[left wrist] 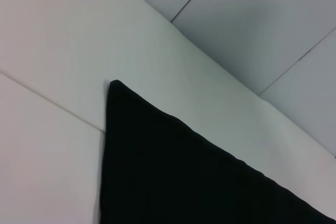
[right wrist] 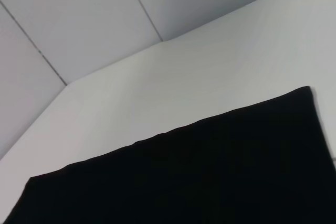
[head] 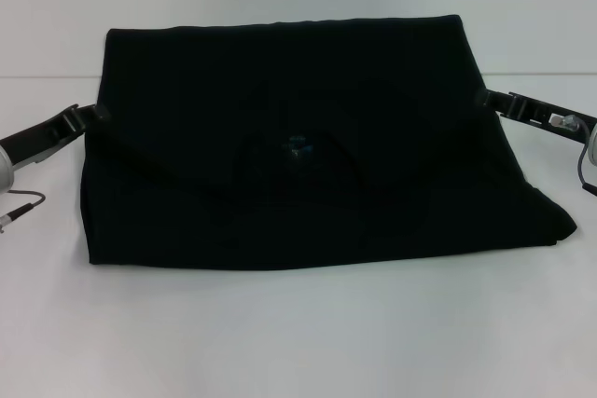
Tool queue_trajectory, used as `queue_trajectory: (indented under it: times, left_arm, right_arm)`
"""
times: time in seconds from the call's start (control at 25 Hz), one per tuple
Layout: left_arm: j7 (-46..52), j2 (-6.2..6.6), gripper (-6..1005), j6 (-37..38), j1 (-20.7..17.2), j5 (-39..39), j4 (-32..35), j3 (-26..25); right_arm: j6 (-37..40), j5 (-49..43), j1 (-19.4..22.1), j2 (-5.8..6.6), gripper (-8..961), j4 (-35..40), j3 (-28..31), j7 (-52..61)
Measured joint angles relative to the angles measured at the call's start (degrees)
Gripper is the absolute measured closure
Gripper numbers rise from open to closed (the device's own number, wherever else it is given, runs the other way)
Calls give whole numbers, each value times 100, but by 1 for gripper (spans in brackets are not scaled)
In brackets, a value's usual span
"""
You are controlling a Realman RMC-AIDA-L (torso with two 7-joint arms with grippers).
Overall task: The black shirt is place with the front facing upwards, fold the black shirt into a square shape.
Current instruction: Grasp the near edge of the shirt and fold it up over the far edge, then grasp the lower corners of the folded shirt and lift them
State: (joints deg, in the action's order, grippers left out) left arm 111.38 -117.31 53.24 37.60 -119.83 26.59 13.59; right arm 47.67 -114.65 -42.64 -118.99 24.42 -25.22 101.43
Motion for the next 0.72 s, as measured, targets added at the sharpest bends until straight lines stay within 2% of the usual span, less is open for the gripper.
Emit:
queue_trajectory:
  times: [0.16, 0.28, 0.4, 0.44, 0.56, 0.64, 0.72]
  left_arm:
    - [25, 15, 784, -38, -28, 12, -4, -7]
    - [108, 78, 711, 42, -110, 12, 9, -26]
    - [413, 341, 639, 569, -289, -77, -38, 95]
    - [537, 488, 598, 875, -362, -136, -86, 225]
    - [904, 808, 475, 1503, -535, -309, -143, 739]
    - [1001, 895, 390, 1715, -619, -397, -114, 958]
    - [1021, 920, 302, 1876, -697, -526, -44, 1044]
  right_arm:
    - [1, 64, 43, 5, 560, -6, 40, 12]
    - [124, 359, 197, 13, 492, 35, 70, -28]
    - [744, 748, 444, 69, 424, 45, 48, -456]
    - [1066, 833, 528, 91, 401, 25, 37, -746]
    - [1984, 843, 770, 109, 297, 8, -13, -1634]
    - [2347, 821, 891, 83, 227, 6, -114, -2026]
    - [2483, 820, 1012, 47, 155, 1, -287, -2196]
